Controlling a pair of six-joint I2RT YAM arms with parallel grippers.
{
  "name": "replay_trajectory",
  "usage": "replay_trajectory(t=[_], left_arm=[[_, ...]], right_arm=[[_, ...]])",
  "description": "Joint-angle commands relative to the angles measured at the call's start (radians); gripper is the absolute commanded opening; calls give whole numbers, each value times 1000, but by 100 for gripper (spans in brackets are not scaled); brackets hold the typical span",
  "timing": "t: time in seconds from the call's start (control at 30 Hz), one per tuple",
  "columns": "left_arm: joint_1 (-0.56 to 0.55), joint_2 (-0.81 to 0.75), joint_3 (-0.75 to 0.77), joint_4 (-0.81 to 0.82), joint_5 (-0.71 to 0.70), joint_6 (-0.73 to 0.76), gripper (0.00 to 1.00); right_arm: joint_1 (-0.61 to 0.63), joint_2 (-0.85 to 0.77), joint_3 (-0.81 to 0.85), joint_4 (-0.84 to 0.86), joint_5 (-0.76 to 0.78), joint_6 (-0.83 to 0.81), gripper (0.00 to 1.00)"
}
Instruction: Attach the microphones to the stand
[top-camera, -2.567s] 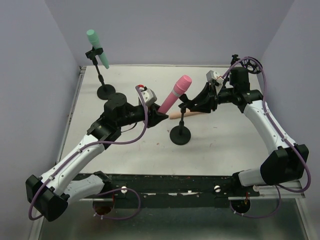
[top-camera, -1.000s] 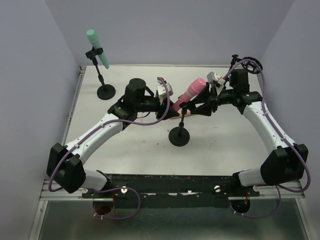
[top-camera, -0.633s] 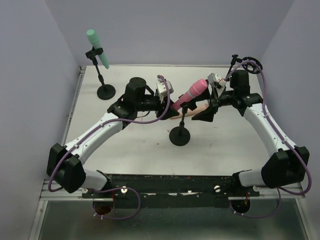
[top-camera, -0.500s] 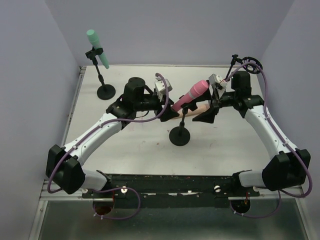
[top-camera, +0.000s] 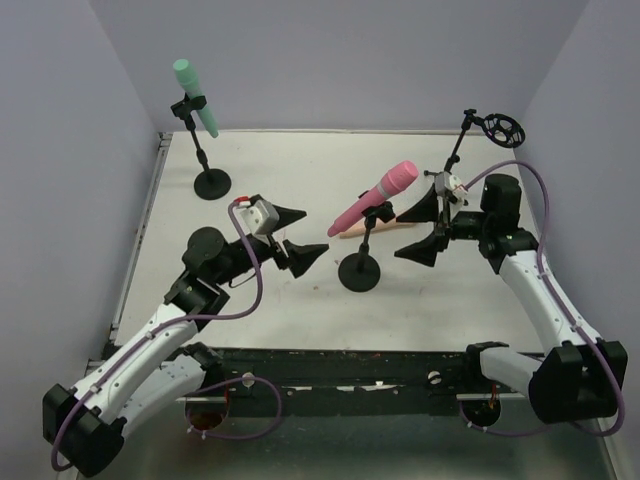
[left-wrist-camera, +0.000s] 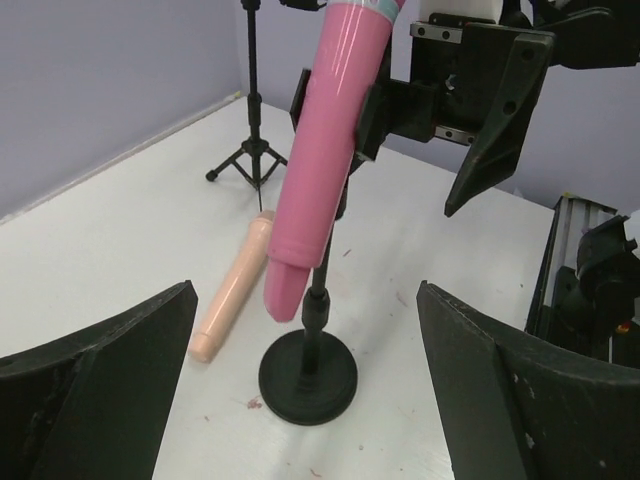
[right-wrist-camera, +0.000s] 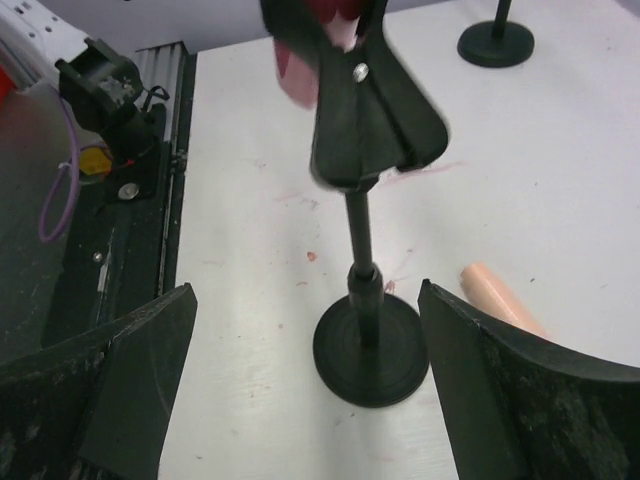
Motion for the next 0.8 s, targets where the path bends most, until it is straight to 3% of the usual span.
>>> replay_trajectory(t=[0.0, 0.03, 0.13, 0.3, 0.4, 0.6, 0.77], left_arm=[[-19, -83, -165, 188, -47, -104, 98], [-69, -98, -185, 161, -102, -52, 98], [-368, -89, -184, 80, -409, 166, 98], [-563, 21, -262, 317, -722, 237, 95], [-626, 150, -264, 480, -869, 260, 94], [-685, 421, -170, 714, -1009, 314, 92], [-686, 599, -91, 841, -1110, 332, 76]], right_arm=[[-14, -92, -125, 105, 88, 63, 100], [-17, -96, -130, 90, 100, 55, 100], [-31, -104, -124, 76, 162, 38, 100], [-40, -109, -122, 97, 249, 66, 100], [-43, -112, -127, 131, 292, 102, 100], [-43, -121, -130, 176, 370, 156, 100], [-43, -122, -124, 177, 367, 175, 100]])
